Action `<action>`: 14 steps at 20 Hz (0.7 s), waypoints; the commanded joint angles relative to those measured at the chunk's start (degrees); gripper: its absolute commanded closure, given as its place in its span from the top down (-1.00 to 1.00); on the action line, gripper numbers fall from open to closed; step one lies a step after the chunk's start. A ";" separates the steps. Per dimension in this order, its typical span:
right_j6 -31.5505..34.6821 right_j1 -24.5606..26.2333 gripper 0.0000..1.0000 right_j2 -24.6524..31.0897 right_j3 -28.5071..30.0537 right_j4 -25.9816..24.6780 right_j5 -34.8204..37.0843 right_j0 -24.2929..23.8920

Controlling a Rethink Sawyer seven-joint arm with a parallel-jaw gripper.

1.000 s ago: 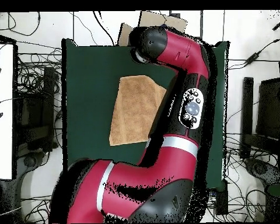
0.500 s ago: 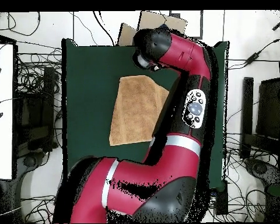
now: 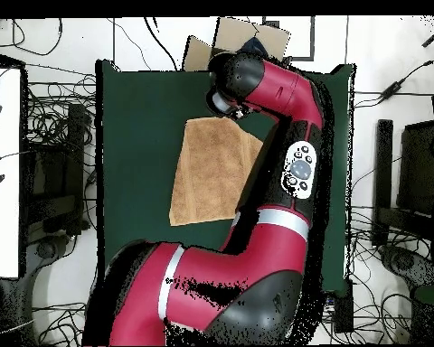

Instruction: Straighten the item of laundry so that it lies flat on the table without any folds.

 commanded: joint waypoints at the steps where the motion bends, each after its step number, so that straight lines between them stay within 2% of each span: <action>1: 4.23 0.10 -1.00 5.09 11.80 -1.50 -4.58 0.82; 14: 5.01 1.86 -1.00 5.64 12.55 -1.03 -10.25 0.87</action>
